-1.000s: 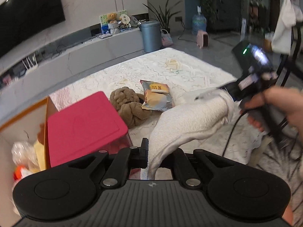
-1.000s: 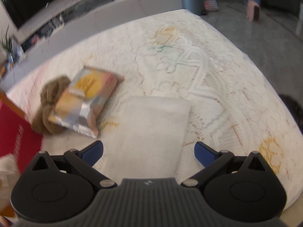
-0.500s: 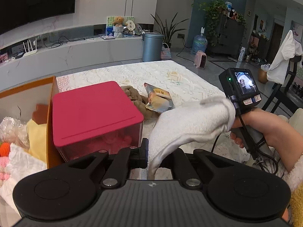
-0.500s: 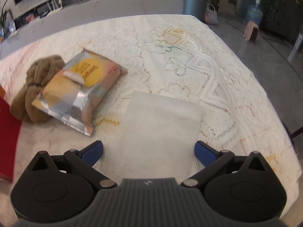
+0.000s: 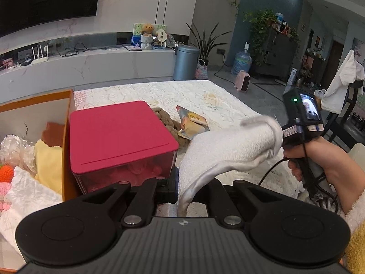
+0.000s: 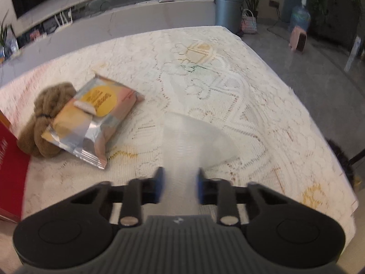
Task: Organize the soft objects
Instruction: 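Grasp the white mesh cloth with the right tool while left holds the pillow, then carry the cream pillow and white mesh cloth over the cardboard box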
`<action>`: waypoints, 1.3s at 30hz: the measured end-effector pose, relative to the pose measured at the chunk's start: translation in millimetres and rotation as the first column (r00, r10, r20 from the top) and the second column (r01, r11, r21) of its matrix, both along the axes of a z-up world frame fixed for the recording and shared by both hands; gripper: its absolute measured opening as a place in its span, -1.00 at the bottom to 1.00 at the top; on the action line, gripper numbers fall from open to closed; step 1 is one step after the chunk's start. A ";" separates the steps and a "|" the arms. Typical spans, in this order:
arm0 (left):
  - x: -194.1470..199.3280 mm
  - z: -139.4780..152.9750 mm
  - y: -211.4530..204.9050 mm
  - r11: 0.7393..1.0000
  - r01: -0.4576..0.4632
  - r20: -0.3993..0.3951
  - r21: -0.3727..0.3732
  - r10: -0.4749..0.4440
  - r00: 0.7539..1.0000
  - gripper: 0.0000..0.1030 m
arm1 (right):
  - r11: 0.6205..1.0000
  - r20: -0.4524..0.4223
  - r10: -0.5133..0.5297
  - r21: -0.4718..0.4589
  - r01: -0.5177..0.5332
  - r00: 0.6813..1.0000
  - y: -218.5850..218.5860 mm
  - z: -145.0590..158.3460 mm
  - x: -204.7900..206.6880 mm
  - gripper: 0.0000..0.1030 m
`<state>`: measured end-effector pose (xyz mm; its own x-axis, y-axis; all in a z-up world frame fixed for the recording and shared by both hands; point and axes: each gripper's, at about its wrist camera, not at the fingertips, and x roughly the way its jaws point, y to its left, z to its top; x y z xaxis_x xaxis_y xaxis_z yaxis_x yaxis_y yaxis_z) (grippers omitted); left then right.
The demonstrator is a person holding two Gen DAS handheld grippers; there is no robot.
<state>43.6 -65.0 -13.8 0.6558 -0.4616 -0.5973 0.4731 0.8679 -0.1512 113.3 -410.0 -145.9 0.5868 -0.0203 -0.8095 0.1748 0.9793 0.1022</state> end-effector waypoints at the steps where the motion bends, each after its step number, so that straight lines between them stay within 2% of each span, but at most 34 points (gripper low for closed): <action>1: -0.4 0.7 0.4 1.000 -0.004 0.002 -0.002 0.004 1.000 -0.90 | 0.999 0.014 -0.006 0.044 0.006 1.000 -4.9 2.1 -3.0 -0.85; 5: -4.3 3.5 0.9 1.000 -0.014 0.015 0.004 0.014 1.000 -0.90 | 0.965 0.077 0.021 0.259 -0.040 0.997 -18.9 9.8 -15.6 -0.90; 12: -5.7 7.5 -2.4 1.000 -0.001 0.017 -0.004 0.001 1.000 -0.90 | 0.948 0.145 0.029 0.309 -0.073 0.989 -18.4 25.3 -23.9 -0.90; 18: -7.9 12.6 3.0 0.999 -0.011 0.031 -0.035 0.012 0.999 -0.90 | 0.944 0.193 0.025 0.318 -0.086 0.981 -19.7 38.6 -27.4 -0.90; 21: -10.3 20.5 4.9 0.998 -0.009 0.042 -0.066 0.012 0.999 -0.90 | 0.941 0.242 0.031 0.320 -0.110 0.970 -18.8 54.9 -30.3 -0.90; 24: -13.9 30.7 7.0 0.996 -0.022 0.048 -0.085 0.026 0.998 -0.90 | 0.941 0.315 0.028 0.311 -0.131 0.949 -14.8 80.9 -37.7 -0.90; 30: -19.2 53.7 26.9 0.987 -0.049 0.080 -0.152 0.062 0.995 -0.90 | 0.916 0.481 -0.004 0.353 -0.190 0.877 1.3 133.2 -58.5 -0.90; 35: -16.7 68.6 57.2 0.972 -0.108 0.104 -0.209 0.132 0.986 -0.90 | 0.919 0.568 0.036 0.304 -0.250 0.823 32.3 180.4 -72.9 -0.90; 39: -17.8 81.4 85.7 0.950 -0.178 0.115 -0.255 0.213 0.970 -0.90 | 0.901 0.604 0.132 0.259 -0.350 0.786 68.7 213.8 -77.7 -0.90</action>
